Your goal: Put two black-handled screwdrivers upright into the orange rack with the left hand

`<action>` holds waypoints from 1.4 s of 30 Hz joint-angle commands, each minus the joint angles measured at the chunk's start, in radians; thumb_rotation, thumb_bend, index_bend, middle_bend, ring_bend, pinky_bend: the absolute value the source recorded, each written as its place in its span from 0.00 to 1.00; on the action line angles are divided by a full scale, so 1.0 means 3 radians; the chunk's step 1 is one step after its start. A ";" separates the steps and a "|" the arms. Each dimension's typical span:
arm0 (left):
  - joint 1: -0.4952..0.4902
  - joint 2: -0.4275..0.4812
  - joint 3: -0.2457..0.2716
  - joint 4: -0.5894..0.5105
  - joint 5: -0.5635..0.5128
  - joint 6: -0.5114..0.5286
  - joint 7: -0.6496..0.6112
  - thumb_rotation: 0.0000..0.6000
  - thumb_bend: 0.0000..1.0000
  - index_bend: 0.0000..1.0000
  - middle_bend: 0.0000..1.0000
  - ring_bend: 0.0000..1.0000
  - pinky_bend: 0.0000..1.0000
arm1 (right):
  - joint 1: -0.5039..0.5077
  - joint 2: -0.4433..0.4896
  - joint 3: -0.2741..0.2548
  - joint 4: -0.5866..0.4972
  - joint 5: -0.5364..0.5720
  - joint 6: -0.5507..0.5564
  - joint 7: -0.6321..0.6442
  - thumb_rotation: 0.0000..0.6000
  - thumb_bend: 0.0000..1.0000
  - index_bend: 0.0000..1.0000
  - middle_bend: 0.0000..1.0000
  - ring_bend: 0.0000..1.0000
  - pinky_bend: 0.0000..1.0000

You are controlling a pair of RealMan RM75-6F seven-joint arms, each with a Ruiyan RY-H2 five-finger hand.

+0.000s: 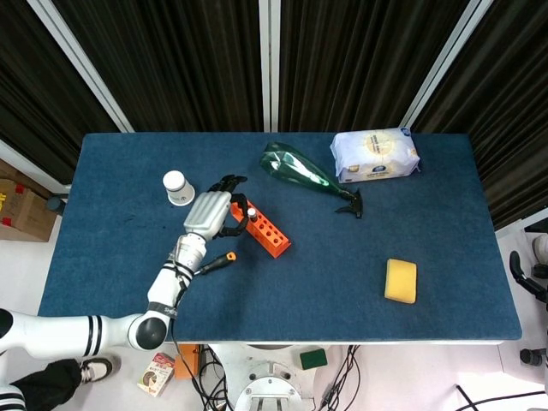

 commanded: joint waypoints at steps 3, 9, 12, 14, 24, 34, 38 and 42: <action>-0.0061 -0.0017 -0.0029 0.0021 -0.0124 -0.0008 0.0035 1.00 0.38 0.67 0.11 0.01 0.15 | 0.0001 -0.0005 0.0001 0.0015 0.0007 -0.0007 0.0019 1.00 0.38 0.00 0.00 0.00 0.00; -0.0104 -0.0038 -0.0034 0.0055 -0.0189 0.0002 0.0047 1.00 0.38 0.67 0.11 0.01 0.15 | 0.0000 -0.0009 0.0005 0.0036 0.0021 -0.0014 0.0043 1.00 0.39 0.00 0.00 0.00 0.00; -0.0131 -0.0047 -0.0045 0.0071 -0.0221 0.0010 0.0060 1.00 0.38 0.67 0.11 0.01 0.15 | 0.0003 -0.0012 0.0005 0.0043 0.0019 -0.0016 0.0050 1.00 0.39 0.00 0.00 0.00 0.00; -0.0147 -0.0054 -0.0049 0.0086 -0.0242 0.0016 0.0067 1.00 0.38 0.67 0.11 0.01 0.15 | 0.0006 -0.0014 0.0003 0.0046 0.0019 -0.0021 0.0054 1.00 0.39 0.00 0.00 0.00 0.00; -0.0223 -0.0106 -0.0079 0.0177 -0.0346 0.0009 0.0069 0.97 0.38 0.67 0.12 0.01 0.16 | 0.0013 -0.0023 0.0012 0.0072 0.0031 -0.0028 0.0086 1.00 0.38 0.00 0.00 0.00 0.00; -0.0293 -0.0142 -0.0111 0.0281 -0.0429 -0.0002 0.0080 0.96 0.38 0.66 0.12 0.01 0.16 | 0.0008 -0.0022 0.0021 0.0109 0.0061 -0.0047 0.0141 1.00 0.38 0.00 0.00 0.00 0.00; -0.0282 -0.0139 -0.0116 0.0283 -0.0393 0.0017 0.0035 0.97 0.38 0.65 0.12 0.01 0.16 | 0.0009 -0.0022 0.0026 0.0115 0.0067 -0.0048 0.0155 1.00 0.39 0.00 0.00 0.00 0.00; -0.0215 -0.0087 -0.0117 0.0205 -0.0194 0.0123 -0.0056 0.96 0.38 0.61 0.12 0.01 0.16 | 0.0005 -0.0009 0.0035 0.0119 0.0076 -0.0042 0.0162 1.00 0.39 0.00 0.00 0.00 0.00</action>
